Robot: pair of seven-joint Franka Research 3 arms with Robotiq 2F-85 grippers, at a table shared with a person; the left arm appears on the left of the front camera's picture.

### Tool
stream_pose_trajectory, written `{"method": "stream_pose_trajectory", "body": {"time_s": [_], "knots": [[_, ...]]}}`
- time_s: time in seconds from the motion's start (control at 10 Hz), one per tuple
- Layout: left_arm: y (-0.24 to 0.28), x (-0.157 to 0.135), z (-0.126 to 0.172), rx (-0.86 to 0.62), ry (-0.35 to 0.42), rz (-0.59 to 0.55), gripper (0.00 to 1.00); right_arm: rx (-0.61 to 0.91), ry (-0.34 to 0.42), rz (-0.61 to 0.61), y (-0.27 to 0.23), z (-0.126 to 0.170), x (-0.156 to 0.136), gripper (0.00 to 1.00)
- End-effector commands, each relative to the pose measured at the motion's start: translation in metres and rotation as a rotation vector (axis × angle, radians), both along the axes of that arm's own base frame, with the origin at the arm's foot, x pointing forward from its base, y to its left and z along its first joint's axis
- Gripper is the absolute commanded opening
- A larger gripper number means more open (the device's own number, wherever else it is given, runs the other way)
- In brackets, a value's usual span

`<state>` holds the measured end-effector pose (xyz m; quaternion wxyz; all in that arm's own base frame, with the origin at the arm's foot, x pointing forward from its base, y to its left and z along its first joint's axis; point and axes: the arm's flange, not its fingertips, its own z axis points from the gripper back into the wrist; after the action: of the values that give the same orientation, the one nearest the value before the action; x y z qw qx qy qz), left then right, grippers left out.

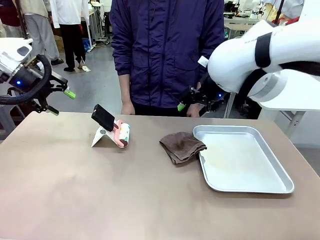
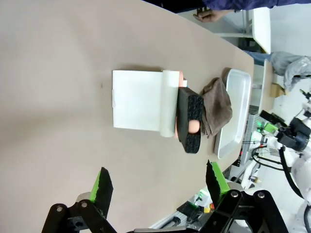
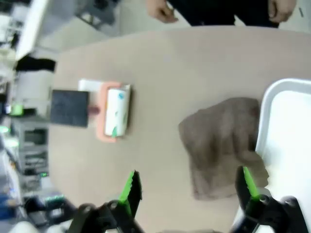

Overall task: Clean the surface of the table.
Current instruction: Return the Lint Roller and towel to their original positions.

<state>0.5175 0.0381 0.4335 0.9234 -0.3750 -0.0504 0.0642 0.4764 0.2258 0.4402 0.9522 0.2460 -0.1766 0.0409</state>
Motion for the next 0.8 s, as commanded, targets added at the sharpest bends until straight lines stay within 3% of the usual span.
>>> {"method": "stream_pose_trajectory", "body": {"time_s": [0.0, 0.1, 0.3, 0.4, 0.6, 0.7], "knots": [[0.026, -0.044, -0.004, -0.103, 0.003, -0.058, 1.0, 0.217, 0.065, -0.009, -0.059, -0.028, -0.048, 1.0], [0.044, -0.069, -0.006, -0.148, 0.04, -0.098, 1.0, 0.353, 0.088, -0.01, -0.084, -0.03, -0.069, 1.0], [0.06, -0.11, -0.014, -0.281, 0.004, -0.156, 1.0, 0.618, 0.19, 0.015, -0.135, -0.043, -0.106, 1.0], [0.067, -0.128, -0.016, -0.402, -0.053, -0.181, 1.0, 0.691, 0.207, 0.011, -0.156, -0.053, -0.124, 1.0], [0.089, -0.163, -0.019, -0.576, -0.178, -0.194, 1.0, 0.847, 0.171, 0.023, -0.218, -0.072, -0.162, 1.0], [0.102, -0.176, -0.02, -0.669, -0.25, -0.151, 1.0, 0.9, 0.139, -0.053, -0.256, -0.084, -0.175, 1.0]]}}
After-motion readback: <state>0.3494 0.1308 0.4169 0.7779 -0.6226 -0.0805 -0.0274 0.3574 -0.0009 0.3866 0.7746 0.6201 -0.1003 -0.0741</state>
